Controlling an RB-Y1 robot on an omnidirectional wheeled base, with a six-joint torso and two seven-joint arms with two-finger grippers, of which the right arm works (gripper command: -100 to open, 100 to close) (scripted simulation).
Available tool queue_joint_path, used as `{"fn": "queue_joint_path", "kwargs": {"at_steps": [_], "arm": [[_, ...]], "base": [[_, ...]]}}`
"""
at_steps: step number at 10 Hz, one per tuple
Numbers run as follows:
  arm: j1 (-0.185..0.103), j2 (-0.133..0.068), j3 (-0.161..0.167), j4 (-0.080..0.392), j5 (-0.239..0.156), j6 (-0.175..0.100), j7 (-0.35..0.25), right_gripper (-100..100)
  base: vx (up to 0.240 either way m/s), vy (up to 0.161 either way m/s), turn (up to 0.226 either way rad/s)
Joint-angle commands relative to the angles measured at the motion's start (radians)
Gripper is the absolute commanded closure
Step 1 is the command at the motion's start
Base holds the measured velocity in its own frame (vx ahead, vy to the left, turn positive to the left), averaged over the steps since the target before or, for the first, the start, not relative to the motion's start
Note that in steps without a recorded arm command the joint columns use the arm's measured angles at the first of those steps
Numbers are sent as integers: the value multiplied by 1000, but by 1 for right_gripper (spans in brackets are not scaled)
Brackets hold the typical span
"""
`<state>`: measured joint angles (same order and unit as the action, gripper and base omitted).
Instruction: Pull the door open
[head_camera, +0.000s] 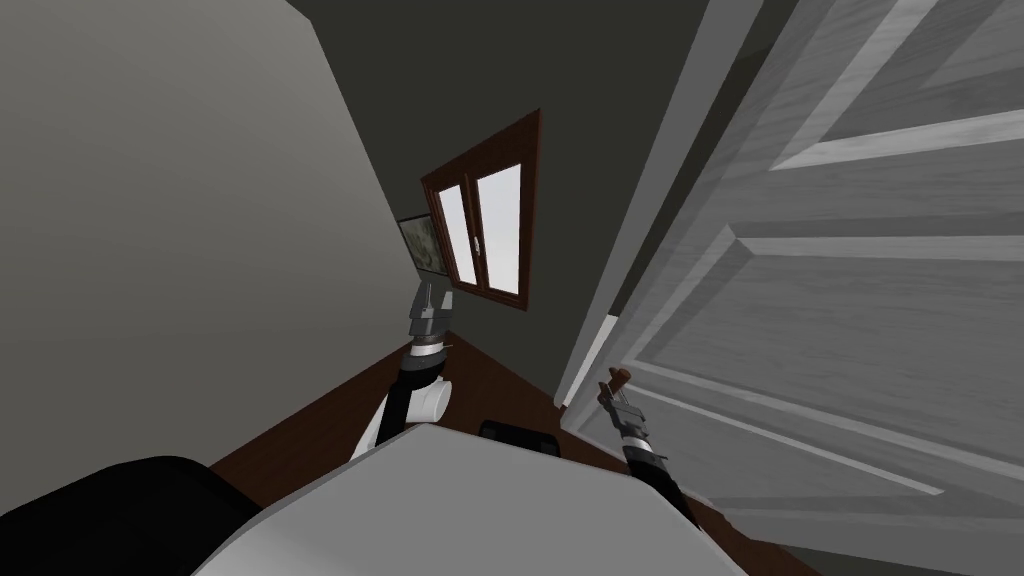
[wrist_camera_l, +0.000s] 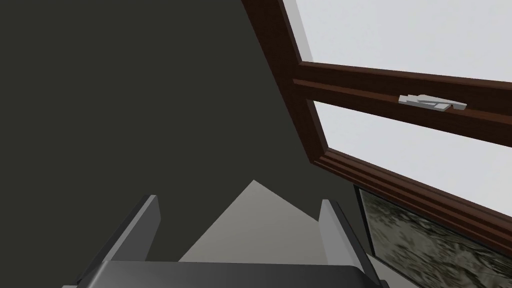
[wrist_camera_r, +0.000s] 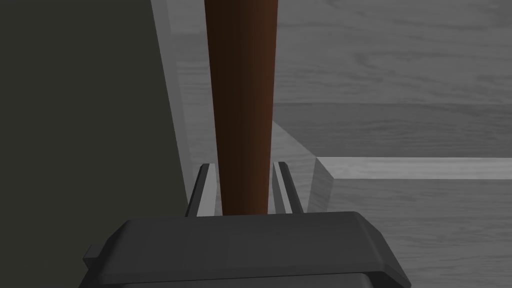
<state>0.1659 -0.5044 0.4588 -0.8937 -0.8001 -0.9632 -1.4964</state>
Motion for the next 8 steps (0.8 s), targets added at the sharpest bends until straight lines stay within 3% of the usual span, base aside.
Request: {"fn": "queue_joint_path", "kwargs": {"at_steps": [1, 2, 3, 8], "arm": [[8, -11, 14, -6, 5, -2, -13, 100], [3, -7, 8, -1, 3, -4, -9, 100], [16, -23, 31, -1, 13, -23, -30, 100], [48, -70, 89, -3, 38, -80, -83, 100]], "base": [[-179, -4, 49], [-79, -1, 10], [-148, -21, 97], [-219, -53, 126]]}}
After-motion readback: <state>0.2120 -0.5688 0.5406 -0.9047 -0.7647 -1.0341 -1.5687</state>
